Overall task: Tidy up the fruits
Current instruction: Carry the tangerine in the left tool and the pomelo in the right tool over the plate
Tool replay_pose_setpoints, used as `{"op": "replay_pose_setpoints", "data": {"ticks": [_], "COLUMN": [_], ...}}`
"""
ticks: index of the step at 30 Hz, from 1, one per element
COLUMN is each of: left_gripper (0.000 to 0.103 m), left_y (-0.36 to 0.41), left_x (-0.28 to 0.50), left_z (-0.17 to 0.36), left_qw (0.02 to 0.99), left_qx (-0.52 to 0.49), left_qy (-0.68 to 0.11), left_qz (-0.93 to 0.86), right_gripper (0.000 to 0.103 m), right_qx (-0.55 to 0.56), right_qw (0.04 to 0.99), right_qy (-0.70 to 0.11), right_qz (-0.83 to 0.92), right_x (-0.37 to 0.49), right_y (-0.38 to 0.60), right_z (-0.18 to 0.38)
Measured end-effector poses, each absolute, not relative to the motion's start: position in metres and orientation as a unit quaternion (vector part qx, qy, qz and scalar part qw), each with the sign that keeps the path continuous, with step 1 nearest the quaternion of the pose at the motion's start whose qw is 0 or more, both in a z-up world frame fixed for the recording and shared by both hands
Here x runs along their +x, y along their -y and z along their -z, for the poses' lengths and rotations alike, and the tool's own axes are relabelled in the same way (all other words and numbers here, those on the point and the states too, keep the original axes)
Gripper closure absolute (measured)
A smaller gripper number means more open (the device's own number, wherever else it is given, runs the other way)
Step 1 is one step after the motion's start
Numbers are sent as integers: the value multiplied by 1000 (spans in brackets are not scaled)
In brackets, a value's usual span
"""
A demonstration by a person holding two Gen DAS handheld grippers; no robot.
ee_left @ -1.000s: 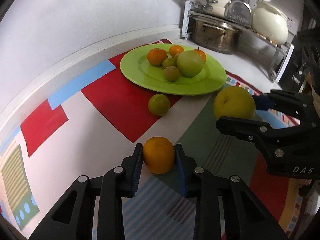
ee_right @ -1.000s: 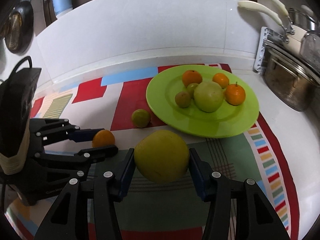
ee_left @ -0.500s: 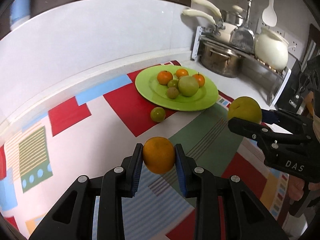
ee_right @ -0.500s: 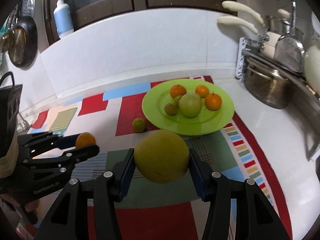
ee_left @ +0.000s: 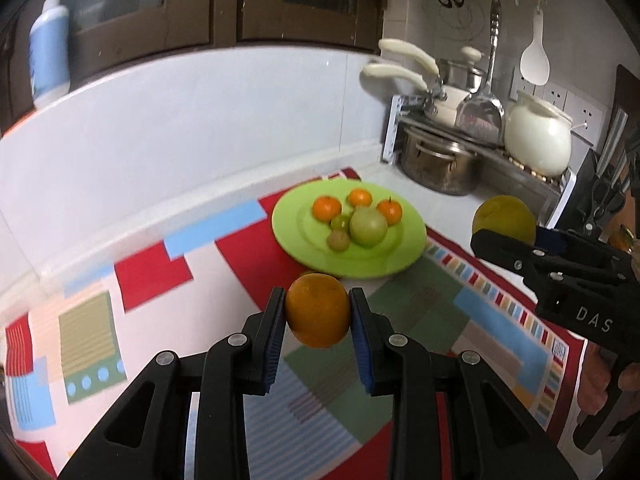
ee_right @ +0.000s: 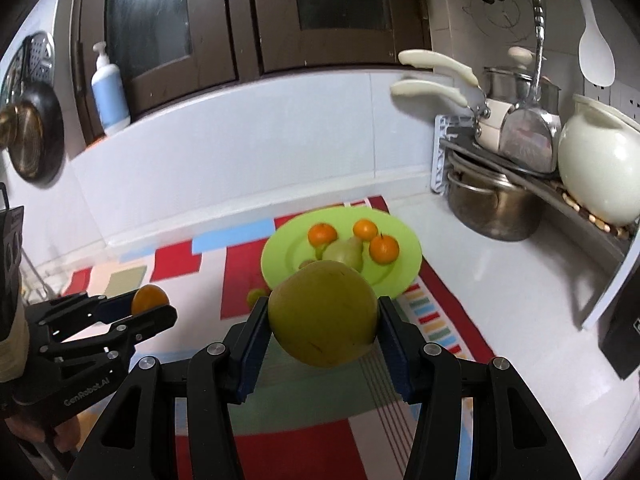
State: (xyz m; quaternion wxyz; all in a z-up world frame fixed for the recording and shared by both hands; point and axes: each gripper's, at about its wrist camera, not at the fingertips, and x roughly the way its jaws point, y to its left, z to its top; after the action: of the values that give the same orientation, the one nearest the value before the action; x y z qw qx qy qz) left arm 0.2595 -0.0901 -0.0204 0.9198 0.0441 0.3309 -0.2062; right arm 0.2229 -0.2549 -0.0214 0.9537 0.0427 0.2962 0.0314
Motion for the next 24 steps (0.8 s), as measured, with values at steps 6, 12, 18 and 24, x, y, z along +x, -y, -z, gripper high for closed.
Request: {"op": "replay_pose_setpoints", "data": {"ticks": [6, 12, 18, 24], "left_gripper": [72, 72, 72, 72], "left_y": [100, 109, 120, 134], "left_x": [284, 315, 346, 375], "left_z": [6, 6, 15, 33], "left_qw": [921, 918, 913, 906], "left_qx": [50, 57, 56, 58], "left_qy": [-323, -330, -341, -356], "left_qz": [211, 215, 215, 220], "right_gripper": [50, 50, 50, 50], "right_qx": [52, 44, 37, 31], "right_qw": [952, 952, 952, 950], "right_qy": [-298, -299, -300, -306], "right_qz": [-40, -41, -45, -54], "right_x": [244, 274, 310, 350], "right_y": [261, 269, 277, 282], "right_z": [15, 13, 15, 28]}}
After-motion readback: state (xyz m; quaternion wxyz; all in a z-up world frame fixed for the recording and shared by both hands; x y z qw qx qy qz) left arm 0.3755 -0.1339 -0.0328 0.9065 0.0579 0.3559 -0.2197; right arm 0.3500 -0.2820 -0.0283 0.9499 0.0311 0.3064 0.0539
